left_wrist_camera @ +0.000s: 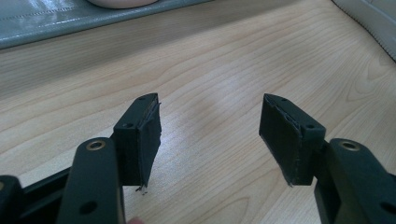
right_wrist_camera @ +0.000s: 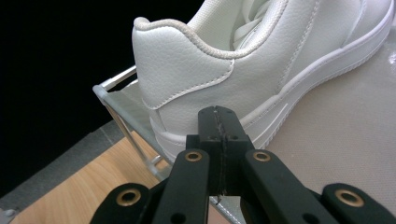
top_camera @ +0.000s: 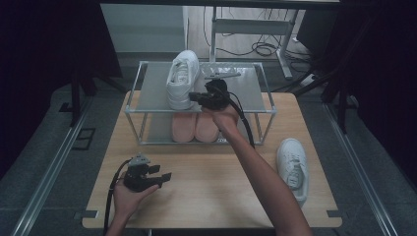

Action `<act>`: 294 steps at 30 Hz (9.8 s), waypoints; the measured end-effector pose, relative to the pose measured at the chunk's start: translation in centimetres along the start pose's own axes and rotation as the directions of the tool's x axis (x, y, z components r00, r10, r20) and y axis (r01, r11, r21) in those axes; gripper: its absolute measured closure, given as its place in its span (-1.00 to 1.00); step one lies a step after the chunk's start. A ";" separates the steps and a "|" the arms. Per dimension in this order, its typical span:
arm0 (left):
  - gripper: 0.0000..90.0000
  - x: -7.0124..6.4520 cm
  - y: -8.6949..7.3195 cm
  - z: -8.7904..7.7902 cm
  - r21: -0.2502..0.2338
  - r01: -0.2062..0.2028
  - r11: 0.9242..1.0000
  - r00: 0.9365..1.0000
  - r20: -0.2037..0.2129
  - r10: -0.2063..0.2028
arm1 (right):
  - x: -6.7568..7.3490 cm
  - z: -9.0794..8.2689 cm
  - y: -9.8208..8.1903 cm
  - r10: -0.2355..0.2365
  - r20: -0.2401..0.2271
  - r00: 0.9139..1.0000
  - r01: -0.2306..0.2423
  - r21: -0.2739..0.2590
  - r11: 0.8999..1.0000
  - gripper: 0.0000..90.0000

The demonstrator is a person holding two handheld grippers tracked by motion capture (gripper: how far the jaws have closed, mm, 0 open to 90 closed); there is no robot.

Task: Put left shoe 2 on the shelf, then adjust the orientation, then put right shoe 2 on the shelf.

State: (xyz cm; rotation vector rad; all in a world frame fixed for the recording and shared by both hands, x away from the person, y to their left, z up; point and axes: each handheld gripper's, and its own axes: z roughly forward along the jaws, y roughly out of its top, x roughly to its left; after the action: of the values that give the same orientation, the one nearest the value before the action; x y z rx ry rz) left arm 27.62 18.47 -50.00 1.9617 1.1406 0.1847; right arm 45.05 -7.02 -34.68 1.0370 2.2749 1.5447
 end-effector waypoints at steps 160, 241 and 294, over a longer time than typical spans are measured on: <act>-0.14 0.2 -0.1 0.4 0.026 0.023 0.999 1.000 -0.013 -0.022 | -2.6 -29.6 -25.1 0.004 0.324 0.946 -0.046 0.120 0.992 1.00; -0.15 0.6 0.0 0.0 0.014 0.030 0.999 0.999 -0.023 -0.029 | -13.5 -27.8 -24.8 0.082 0.487 0.870 -0.212 0.218 0.953 0.80; -0.14 0.8 -0.2 0.0 0.018 0.036 0.999 0.999 -0.027 -0.036 | -7.5 -27.1 -23.0 0.203 0.199 0.959 -0.205 -0.007 0.979 0.81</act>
State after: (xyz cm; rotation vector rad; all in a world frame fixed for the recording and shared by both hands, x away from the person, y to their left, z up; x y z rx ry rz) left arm 27.99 19.11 -50.38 1.9584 1.1980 0.1829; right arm 26.36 -36.56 -44.67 1.4010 2.1012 1.4243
